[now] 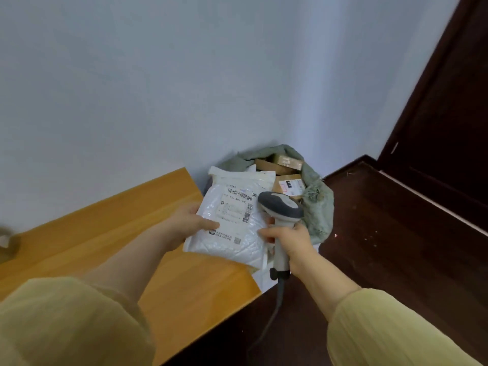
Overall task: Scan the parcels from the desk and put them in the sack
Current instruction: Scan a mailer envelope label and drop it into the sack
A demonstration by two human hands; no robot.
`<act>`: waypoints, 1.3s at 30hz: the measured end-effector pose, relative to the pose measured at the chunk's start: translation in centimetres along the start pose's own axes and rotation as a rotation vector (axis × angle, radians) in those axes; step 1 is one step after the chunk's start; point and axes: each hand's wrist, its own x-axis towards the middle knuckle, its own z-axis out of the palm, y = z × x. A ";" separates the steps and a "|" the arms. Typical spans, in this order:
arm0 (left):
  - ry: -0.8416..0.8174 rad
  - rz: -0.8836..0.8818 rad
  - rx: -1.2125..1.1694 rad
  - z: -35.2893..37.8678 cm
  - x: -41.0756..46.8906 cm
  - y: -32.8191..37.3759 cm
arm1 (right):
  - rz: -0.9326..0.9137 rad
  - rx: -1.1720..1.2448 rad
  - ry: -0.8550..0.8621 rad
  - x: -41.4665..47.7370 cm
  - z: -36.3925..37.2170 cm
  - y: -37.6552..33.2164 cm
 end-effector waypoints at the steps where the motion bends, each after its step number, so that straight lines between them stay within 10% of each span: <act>1: 0.059 0.007 0.019 1.3 0.9 0.7 | -0.003 0.002 0.003 0.7 -1.3 -0.5; 7: 0.379 -0.024 0.059 4.8 8.3 4.1 | 0.037 0.063 0.011 6.0 -5.9 -2.5; 20: 0.417 -0.092 0.022 9.5 32.2 6.1 | 0.156 -0.001 0.040 23.3 -5.7 -8.4; 27: 0.133 0.130 1.114 11.7 38.2 3.5 | 0.230 -0.034 0.052 28.6 -5.0 -9.1; 39: 0.157 0.107 1.125 11.4 35.1 4.2 | 0.243 -0.032 -0.092 25.9 -4.1 -8.5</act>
